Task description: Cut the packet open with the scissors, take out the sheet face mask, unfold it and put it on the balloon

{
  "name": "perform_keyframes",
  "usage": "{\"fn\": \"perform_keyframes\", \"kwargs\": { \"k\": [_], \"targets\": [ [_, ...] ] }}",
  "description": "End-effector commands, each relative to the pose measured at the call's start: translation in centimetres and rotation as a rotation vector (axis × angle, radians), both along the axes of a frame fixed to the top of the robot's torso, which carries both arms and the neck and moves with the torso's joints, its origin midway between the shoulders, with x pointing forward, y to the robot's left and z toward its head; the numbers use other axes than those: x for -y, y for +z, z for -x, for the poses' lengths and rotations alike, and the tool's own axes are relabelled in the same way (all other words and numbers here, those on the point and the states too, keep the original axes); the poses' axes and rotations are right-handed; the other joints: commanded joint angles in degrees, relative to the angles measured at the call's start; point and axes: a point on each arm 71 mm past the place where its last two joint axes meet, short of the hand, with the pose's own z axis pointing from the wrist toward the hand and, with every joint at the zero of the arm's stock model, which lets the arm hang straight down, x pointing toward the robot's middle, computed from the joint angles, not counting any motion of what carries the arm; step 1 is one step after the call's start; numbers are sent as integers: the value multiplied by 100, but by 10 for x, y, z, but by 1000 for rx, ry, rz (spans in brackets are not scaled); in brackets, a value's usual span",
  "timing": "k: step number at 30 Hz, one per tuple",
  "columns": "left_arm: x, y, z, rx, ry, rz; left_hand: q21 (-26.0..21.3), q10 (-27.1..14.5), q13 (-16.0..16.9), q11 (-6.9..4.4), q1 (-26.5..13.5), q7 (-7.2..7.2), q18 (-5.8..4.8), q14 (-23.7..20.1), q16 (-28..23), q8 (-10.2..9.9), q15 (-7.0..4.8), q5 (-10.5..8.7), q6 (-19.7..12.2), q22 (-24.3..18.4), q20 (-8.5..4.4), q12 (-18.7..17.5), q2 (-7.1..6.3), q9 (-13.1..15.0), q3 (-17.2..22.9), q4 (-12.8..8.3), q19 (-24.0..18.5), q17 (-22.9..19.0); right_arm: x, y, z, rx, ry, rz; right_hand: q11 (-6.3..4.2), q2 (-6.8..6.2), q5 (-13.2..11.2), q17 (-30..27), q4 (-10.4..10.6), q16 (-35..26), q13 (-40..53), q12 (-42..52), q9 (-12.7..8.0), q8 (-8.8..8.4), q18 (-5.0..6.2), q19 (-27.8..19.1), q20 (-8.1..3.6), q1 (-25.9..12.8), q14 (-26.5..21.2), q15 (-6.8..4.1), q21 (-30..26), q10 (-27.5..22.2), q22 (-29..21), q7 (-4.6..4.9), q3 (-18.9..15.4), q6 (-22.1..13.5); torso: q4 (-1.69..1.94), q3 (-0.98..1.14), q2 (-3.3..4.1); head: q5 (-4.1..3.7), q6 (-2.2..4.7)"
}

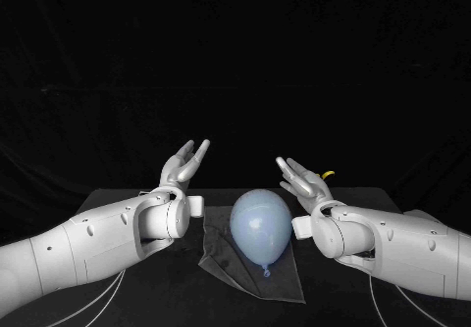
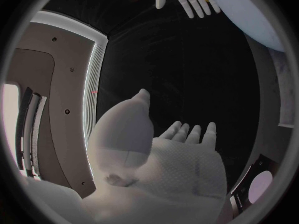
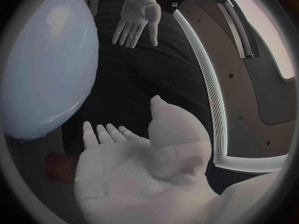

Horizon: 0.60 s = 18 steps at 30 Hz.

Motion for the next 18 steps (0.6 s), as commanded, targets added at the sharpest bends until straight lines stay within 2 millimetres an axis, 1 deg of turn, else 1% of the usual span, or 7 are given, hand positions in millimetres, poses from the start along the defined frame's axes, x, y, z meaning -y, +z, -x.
{"fn": "perform_keyframes", "kwargs": {
  "k": [1, 9, 10, 12, 16, 18],
  "targets": [
    [4, 3, -1, 25, -53, 77, 36, 25, 11, 68, 359, 61, 132, 34, 41, 38, 108, 40, 37, 14, 102, 22, 1, 22, 1, 85, 15, 17, -12, -1, 0, -58, 197, -63, 126, 107, 45, 18, 62, 31, 17, 46, 44, 66, 78, 37, 95, 424, 26, 119, 41, 82, 19, 818, -118, 116, -1, 1, 0, 0, 0],
    [4, 3, -1, 25, -53, 77, 34, 58, 17, 88, 460, 79, 134, 58, 49, 50, 138, 40, 67, 12, 102, 29, 7, 38, -13, 87, -5, 27, -14, -2, -1, -80, 262, -66, 150, 177, 126, 43, 13, 53, 36, 64, 95, 115, 73, 14, 96, 858, 133, 139, 60, 238, 21, 851, -337, 241, -1, 1, 0, 0, 0],
    [-8, 1, -1, 10, -66, 83, 35, 68, 19, 95, 472, 85, 135, 60, 50, 53, 143, 40, 73, 12, 101, 31, 10, 41, -16, 88, -5, 28, 5, 5, -8, 25, 224, 59, 150, 186, 145, 46, 16, 55, 38, 66, 100, 120, 74, 15, 95, 885, 143, 139, 63, 251, 22, 851, -358, 254, -12, 4, 15, -104, 35],
    [-10, 2, 0, 10, -66, 83, 34, 76, 20, 99, 479, 90, 135, 64, 51, 54, 146, 40, 76, 11, 102, 33, 13, 43, -18, 89, -8, 30, 6, 6, -10, 39, 223, 69, 154, 198, 191, 49, 21, 58, 40, 68, 109, 129, 76, 16, 96, 933, 160, 142, 68, 273, 24, 859, -401, 277, -6, 7, 19, -98, 40],
    [-12, 2, 0, 8, -66, 83, 35, 104, 25, 118, 508, 107, 137, 81, 56, 64, 152, 39, 99, 11, 100, 38, 23, 54, -29, 90, -13, 36, 8, 9, -13, 65, 220, 89, 159, 214, 221, 55, 27, 64, 45, 73, 120, 140, 78, 4, 96, 971, 187, 145, 67, 311, 22, 864, -439, 305, -18, 8, 23, -95, 62],
    [-13, 2, 1, 7, -68, 84, 34, 117, 27, 127, 516, 116, 139, 85, 57, 67, 155, 40, 106, 11, 98, 40, 30, 58, -35, 91, -17, 38, 9, 11, -14, 75, 216, 96, 164, 234, 251, 61, 33, 70, 48, 77, 132, 153, 82, 6, 95, 1018, 218, 150, 74, 345, 24, 871, -490, 339, -26, 3, 24, -97, 67]
  ]
}}
